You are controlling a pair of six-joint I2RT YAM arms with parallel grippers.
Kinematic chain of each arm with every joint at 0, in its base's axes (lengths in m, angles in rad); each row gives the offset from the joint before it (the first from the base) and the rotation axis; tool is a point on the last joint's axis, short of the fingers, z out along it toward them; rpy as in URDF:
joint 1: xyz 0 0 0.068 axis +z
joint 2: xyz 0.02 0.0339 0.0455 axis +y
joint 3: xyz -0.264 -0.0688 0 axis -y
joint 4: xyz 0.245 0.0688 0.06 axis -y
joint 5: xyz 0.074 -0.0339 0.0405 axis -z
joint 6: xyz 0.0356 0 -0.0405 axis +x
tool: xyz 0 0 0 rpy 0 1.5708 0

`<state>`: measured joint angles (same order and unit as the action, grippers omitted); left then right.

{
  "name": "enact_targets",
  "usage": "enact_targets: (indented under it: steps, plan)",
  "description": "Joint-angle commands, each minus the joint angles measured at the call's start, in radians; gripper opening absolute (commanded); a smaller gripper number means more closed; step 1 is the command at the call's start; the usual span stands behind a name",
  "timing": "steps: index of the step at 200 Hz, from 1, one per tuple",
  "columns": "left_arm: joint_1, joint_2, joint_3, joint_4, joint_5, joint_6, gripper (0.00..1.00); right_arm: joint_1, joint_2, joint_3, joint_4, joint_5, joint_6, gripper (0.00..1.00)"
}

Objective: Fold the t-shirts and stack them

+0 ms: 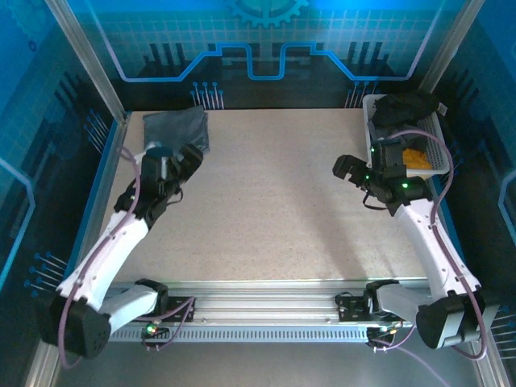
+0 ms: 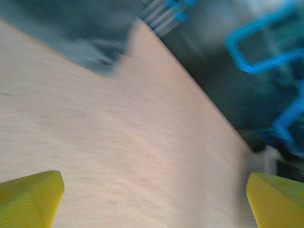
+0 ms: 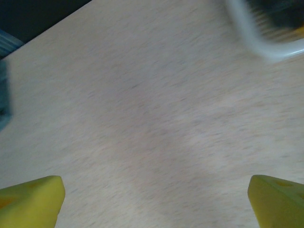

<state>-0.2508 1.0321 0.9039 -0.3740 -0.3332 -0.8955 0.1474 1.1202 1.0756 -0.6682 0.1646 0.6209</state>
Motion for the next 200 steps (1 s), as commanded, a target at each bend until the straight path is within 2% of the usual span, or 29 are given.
enact_targets:
  steps: [1,16,28,40,51,61,68,83,101,123,132,148,160,170,186,200]
  plan:
    - [-0.056,-0.090,-0.126,-0.292,-0.534,0.179,0.99,0.000,-0.015,-0.117,0.055,0.268,-0.113,1.00]
    - [-0.055,-0.203,-0.316,0.001,-0.474,0.610,0.99,0.007,-0.063,-0.302,0.288,0.339,-0.240,1.00]
    - [-0.033,-0.291,-0.439,0.164,-0.443,0.677,0.99,0.011,-0.067,-0.418,0.465,0.384,-0.364,1.00]
    - [0.016,-0.355,-0.591,0.405,-0.283,0.768,0.99,-0.007,-0.039,-0.483,0.553,0.380,-0.427,1.00]
    - [0.033,-0.354,-0.714,0.652,-0.226,0.822,0.99,-0.029,-0.009,-0.539,0.654,0.353,-0.471,1.00]
    - [0.053,-0.294,-0.764,0.792,-0.220,0.833,0.99,-0.039,0.011,-0.591,0.779,0.322,-0.506,1.00]
    - [0.080,-0.231,-0.744,0.785,-0.200,0.819,0.99,-0.049,0.034,-0.618,0.853,0.292,-0.520,1.00]
    - [0.141,-0.103,-0.676,0.772,-0.064,0.817,0.99,-0.066,0.107,-0.611,0.914,0.236,-0.537,1.00]
    - [0.160,0.062,-0.658,0.962,-0.048,0.771,0.99,-0.075,0.165,-0.597,1.007,0.171,-0.571,1.00]
    - [0.176,0.266,-0.583,1.107,-0.024,0.757,0.99,-0.092,0.234,-0.575,1.110,0.115,-0.592,1.00]
    - [0.181,0.295,-0.508,0.980,-0.001,0.762,0.99,-0.101,0.265,-0.559,1.137,0.080,-0.589,1.00]
    - [0.193,0.324,-0.492,1.008,0.017,0.798,0.99,-0.111,0.303,-0.517,1.102,0.033,-0.570,1.00]
    - [0.212,0.305,-0.544,1.107,0.020,0.807,0.99,-0.111,0.301,-0.552,1.187,0.015,-0.547,1.00]
    - [0.242,0.301,-0.623,1.264,0.045,0.805,0.99,-0.105,0.299,-0.565,1.213,0.008,-0.559,1.00]
    - [0.260,0.389,-0.751,1.600,0.066,0.802,0.99,-0.102,0.302,-0.585,1.255,-0.015,-0.571,1.00]
    - [0.260,0.475,-0.776,1.734,0.107,0.818,0.99,-0.101,0.315,-0.599,1.289,-0.023,-0.576,1.00]
